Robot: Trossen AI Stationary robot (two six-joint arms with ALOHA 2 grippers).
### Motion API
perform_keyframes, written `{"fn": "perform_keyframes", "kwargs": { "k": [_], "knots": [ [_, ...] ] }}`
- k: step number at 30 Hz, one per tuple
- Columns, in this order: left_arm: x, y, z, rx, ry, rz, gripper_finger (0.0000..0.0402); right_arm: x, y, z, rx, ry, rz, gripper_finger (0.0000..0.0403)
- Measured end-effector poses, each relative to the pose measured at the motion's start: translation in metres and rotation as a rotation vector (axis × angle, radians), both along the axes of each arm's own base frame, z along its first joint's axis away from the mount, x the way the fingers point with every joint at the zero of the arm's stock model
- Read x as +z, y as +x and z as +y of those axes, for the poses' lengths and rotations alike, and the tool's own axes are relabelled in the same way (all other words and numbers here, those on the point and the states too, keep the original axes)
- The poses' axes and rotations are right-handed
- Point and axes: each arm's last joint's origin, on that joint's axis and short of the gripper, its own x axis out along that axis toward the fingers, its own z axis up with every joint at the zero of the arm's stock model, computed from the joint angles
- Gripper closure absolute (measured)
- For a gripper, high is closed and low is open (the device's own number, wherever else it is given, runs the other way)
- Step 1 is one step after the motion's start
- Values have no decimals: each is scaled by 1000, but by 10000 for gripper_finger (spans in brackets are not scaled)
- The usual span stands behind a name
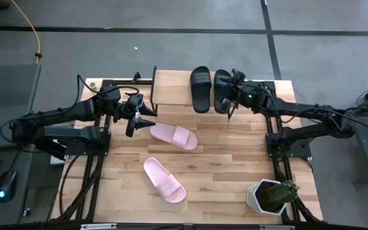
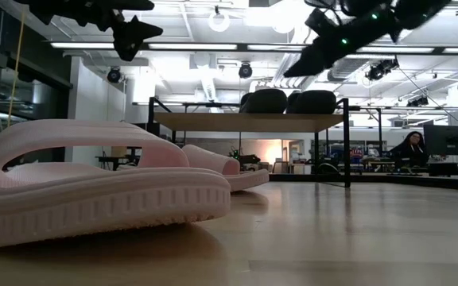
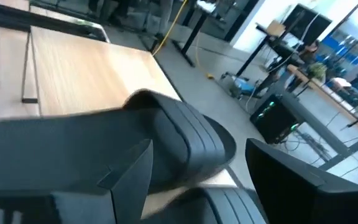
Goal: Pick and place slides into the shelf
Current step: Adjust the left black slipper on the shelf
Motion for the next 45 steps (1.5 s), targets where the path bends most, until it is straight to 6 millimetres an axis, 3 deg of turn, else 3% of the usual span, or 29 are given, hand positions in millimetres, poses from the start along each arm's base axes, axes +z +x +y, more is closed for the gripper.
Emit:
{"fn": "perform_keyframes", "kwargs": {
  "k": [3, 10, 16, 25, 37, 45],
  "knots": [
    [0, 0, 0, 0, 0, 0, 185, 6, 14, -3, 0, 28, 31, 155],
    [-1, 0, 0, 0, -4, 6, 185, -10, 43, -11, -107, -30, 178, 155],
    [-1, 0, 0, 0, -3, 6, 185, -17, 56, -16, -127, -44, 191, 155],
    [0, 0, 0, 0, -3, 5, 185, -17, 58, -18, -158, -54, 189, 163],
    [0, 0, 0, 0, -2, 4, 185, -16, 57, -20, -192, -58, 178, 259],
    [0, 0, 0, 0, -2, 4, 185, -17, 54, -28, -183, -27, 170, 255]
  ]
}}
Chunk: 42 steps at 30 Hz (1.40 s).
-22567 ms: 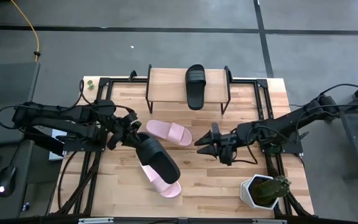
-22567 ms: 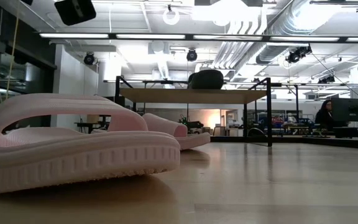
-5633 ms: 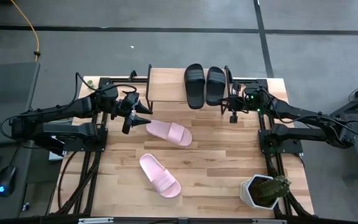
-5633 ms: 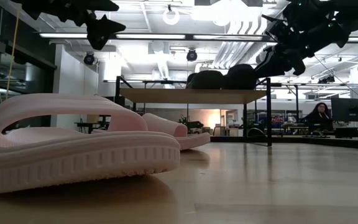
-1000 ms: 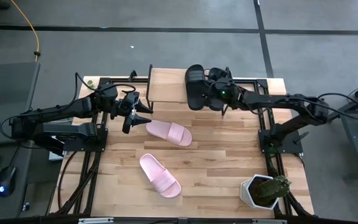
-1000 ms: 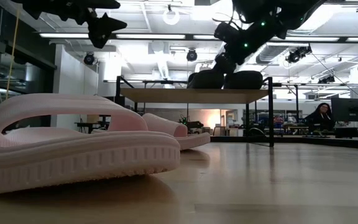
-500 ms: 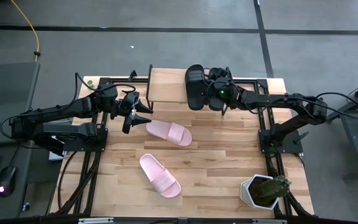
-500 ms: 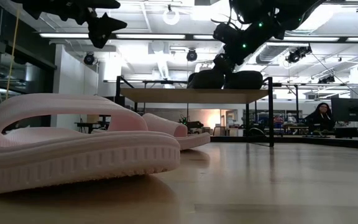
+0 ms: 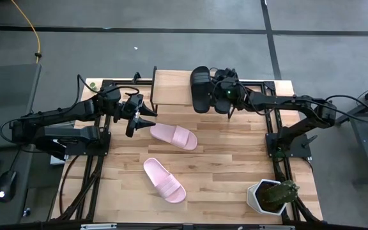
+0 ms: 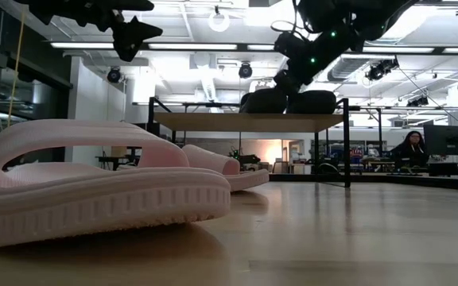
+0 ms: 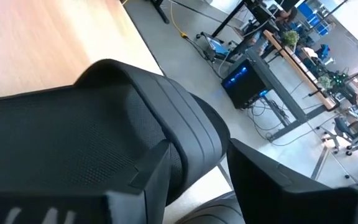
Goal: Pick and place slides into the shelf
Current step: Adjust the left black slipper on the shelf
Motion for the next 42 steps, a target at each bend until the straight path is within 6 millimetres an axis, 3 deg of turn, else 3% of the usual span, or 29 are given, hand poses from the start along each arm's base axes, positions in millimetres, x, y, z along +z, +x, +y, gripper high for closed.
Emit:
{"fn": "perform_keyframes", "kwargs": {
  "k": [14, 21, 26, 34, 42],
  "knots": [
    [1, 0, 0, 0, 3, -7, 185, 0, -2, -6, 6, 32, -27, 249],
    [1, 0, 0, 0, 3, -7, 185, -15, 7, -10, 9, 51, -7, 254],
    [1, 0, 0, 0, 3, -7, 185, -18, 10, -12, -5, 36, -5, 293],
    [1, 0, 0, 0, 3, -7, 185, -17, 9, -12, -5, 29, -2, 389],
    [1, 0, 0, 0, 3, -6, 185, -7, 12, -13, -10, 67, 53, 396]
  ]
}}
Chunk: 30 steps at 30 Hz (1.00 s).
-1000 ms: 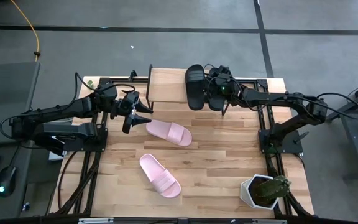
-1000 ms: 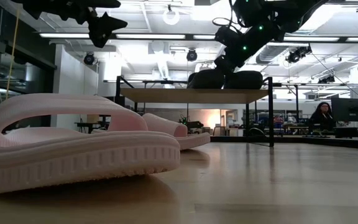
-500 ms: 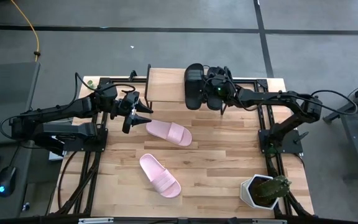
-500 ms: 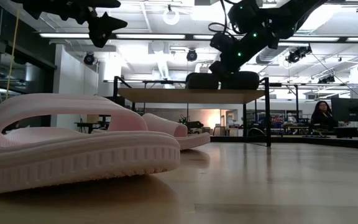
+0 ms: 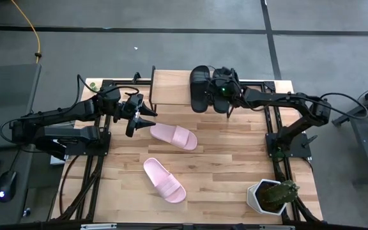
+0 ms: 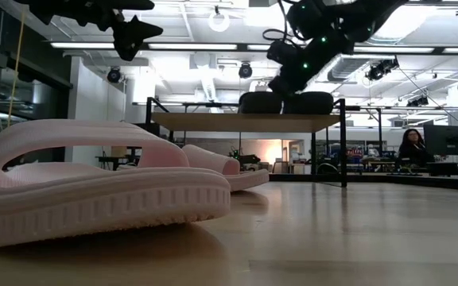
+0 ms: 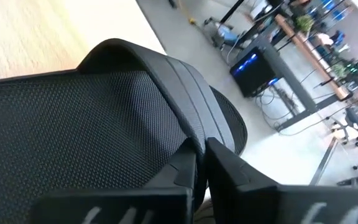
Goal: Pick and place slides into the shelf
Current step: Adjust the left black slipper on the shelf
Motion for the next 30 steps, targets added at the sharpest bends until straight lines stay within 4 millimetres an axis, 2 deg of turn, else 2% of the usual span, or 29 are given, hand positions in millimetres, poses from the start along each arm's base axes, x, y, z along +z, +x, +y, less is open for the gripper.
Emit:
{"fn": "perform_keyframes", "kwargs": {
  "k": [7, 16, 30],
  "knots": [
    [0, 0, 0, 0, 0, 0, 185, 17, 4, 0, 1, 41, 34, 401],
    [0, 0, 0, -3, -2, 1, 185, 12, 0, 2, -57, 55, 80, 402],
    [0, 0, 0, -3, -2, 2, 185, 11, -1, 2, -55, 52, 103, 403]
  ]
}}
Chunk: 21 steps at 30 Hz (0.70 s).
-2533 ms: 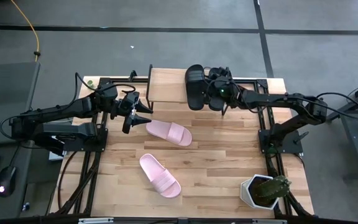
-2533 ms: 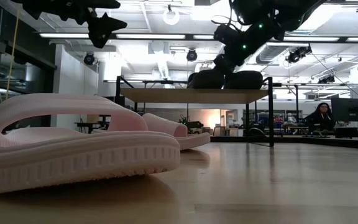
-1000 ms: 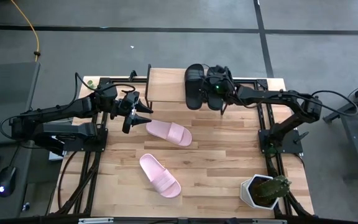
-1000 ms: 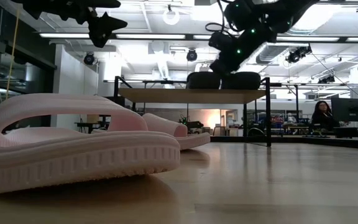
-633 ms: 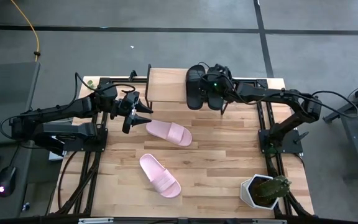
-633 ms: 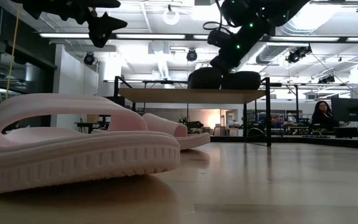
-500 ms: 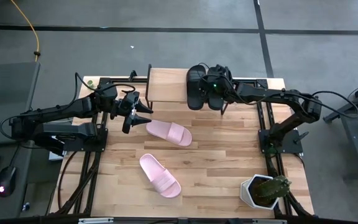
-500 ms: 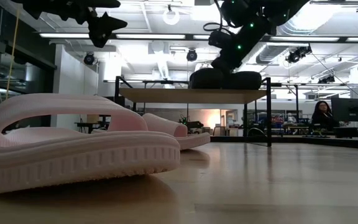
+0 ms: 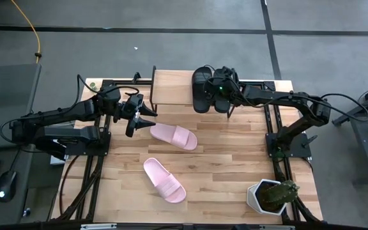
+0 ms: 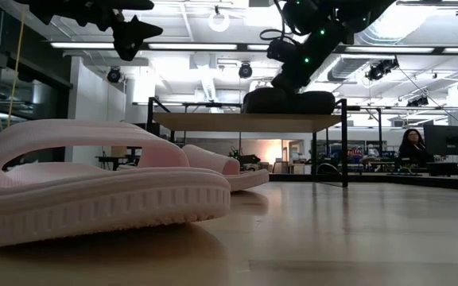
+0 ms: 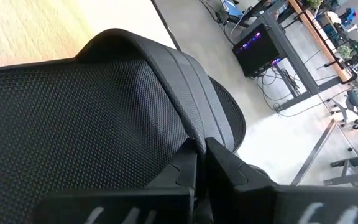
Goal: Pick and place slides into the shelf
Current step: Adjust the left black slipper on the shelf
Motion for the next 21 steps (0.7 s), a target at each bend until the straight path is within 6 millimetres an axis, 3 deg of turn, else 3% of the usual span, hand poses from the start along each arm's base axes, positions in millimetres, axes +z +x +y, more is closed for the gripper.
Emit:
{"fn": "perform_keyframes", "kwargs": {
  "k": [21],
  "knots": [
    [0, 0, 0, 0, 0, 1, 185, -1, -3, 0, -29, -22, 54, 403]
  ]
}}
